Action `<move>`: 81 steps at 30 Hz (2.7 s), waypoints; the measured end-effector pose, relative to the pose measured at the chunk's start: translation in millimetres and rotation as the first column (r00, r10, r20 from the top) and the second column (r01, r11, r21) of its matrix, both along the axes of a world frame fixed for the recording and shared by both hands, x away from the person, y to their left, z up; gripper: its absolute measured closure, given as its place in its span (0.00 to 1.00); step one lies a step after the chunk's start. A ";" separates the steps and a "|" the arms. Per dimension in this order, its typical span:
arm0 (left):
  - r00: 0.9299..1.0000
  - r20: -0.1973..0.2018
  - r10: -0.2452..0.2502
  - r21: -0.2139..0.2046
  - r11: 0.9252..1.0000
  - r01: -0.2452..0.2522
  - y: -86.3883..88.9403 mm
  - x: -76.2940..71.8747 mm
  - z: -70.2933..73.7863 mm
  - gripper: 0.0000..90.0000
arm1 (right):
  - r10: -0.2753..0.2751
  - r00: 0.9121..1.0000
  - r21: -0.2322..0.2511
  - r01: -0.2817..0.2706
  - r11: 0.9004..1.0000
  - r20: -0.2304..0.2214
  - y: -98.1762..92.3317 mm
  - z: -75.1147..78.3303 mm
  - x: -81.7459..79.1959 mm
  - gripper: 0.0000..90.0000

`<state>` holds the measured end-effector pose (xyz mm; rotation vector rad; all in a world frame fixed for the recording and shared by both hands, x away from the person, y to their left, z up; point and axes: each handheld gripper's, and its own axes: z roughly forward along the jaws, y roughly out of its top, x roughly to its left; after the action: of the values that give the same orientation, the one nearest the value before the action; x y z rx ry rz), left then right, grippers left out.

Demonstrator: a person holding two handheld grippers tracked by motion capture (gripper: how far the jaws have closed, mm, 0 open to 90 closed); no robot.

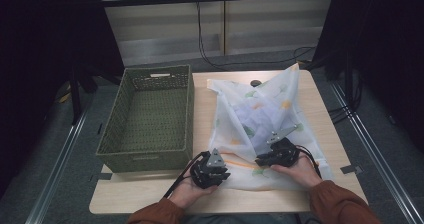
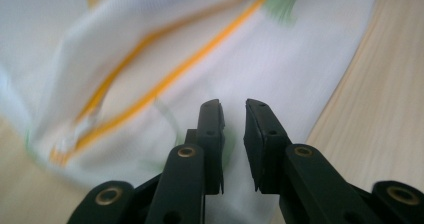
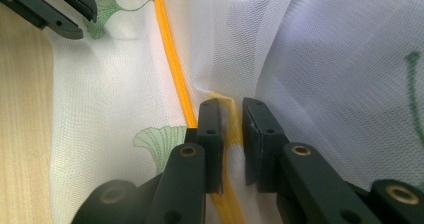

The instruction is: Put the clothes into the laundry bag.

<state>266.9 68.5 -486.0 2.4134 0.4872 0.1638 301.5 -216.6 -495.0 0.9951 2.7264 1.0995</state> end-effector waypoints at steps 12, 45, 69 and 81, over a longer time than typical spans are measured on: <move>0.998 -0.021 0.067 -0.013 0.998 -0.067 24.6 -5.6 -2.3 0.81 | -0.018 1.000 -0.016 0.018 1.000 0.016 -4.6 0.5 -5.8 0.88; 0.966 0.114 0.233 -0.357 0.917 -0.179 69.4 -11.1 63.0 0.36 | -0.174 0.964 0.366 0.091 0.926 0.200 -41.8 47.7 -23.5 0.46; 0.902 0.140 0.408 -0.432 0.845 -0.315 149.4 -47.9 75.6 0.23 | -0.371 0.892 0.408 0.247 0.879 0.259 -83.3 59.5 -64.9 0.28; 0.873 0.125 0.472 -0.425 0.820 -0.383 176.7 -58.3 62.2 0.20 | -0.385 0.897 0.391 0.282 0.876 0.216 -96.5 54.0 -75.2 0.28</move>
<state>208.6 245.3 -423.7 1.8362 0.8697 0.4865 226.2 -313.2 -441.0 1.1837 2.0669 1.5465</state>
